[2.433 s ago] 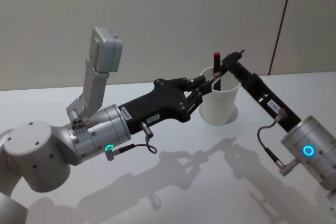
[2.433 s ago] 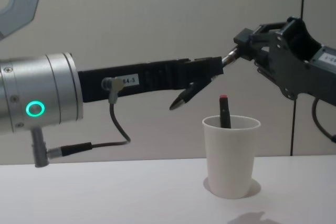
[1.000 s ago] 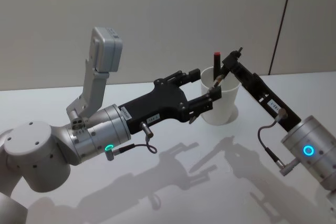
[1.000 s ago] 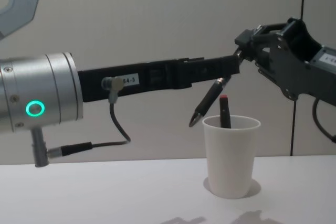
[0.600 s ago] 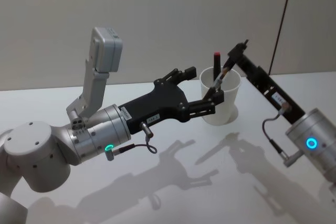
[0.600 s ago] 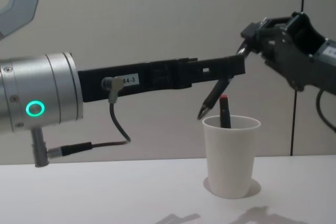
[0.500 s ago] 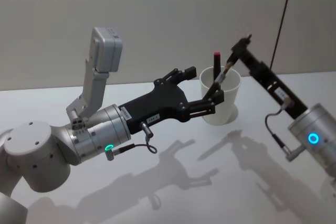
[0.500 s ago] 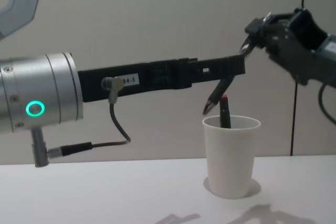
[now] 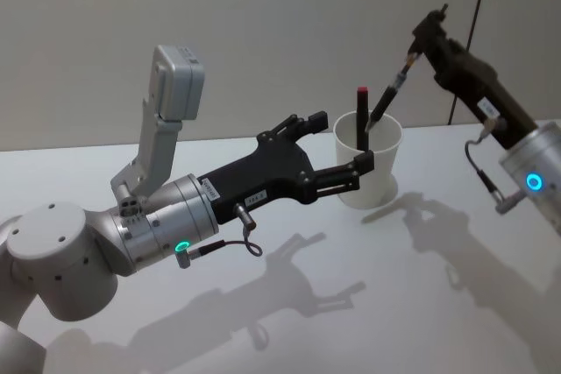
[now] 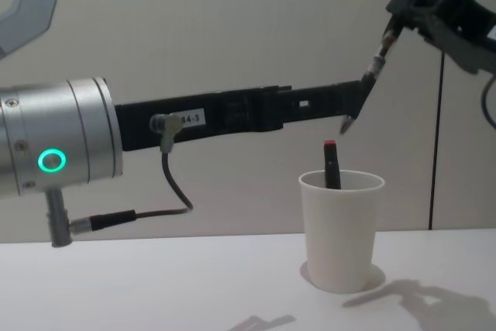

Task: Place the pen into the pen holder.

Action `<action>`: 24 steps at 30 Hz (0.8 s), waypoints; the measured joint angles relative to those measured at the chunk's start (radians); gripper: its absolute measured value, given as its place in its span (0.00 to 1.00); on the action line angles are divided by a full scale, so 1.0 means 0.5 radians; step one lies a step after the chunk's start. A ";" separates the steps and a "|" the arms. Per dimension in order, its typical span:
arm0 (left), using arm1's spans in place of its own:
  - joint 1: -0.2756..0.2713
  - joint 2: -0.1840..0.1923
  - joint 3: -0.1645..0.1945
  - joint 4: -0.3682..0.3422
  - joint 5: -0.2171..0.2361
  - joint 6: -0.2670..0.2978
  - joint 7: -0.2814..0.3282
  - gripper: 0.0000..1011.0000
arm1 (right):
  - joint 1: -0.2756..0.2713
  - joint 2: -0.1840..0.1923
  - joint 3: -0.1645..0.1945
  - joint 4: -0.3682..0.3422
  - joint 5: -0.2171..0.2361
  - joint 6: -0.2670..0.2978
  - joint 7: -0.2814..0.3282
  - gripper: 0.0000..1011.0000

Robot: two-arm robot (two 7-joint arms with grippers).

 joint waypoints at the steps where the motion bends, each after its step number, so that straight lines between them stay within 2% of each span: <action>1: 0.000 0.000 0.000 0.000 0.000 0.000 0.000 0.99 | 0.033 -0.004 0.003 0.030 -0.047 -0.014 0.014 0.15; 13: 0.000 0.000 0.000 0.000 0.000 0.000 0.000 0.99 | 0.272 -0.068 -0.019 0.300 -0.439 -0.110 0.152 0.15; 24: 0.000 0.000 0.000 0.000 0.000 0.000 0.000 0.99 | 0.370 -0.119 -0.070 0.472 -0.679 -0.150 0.246 0.15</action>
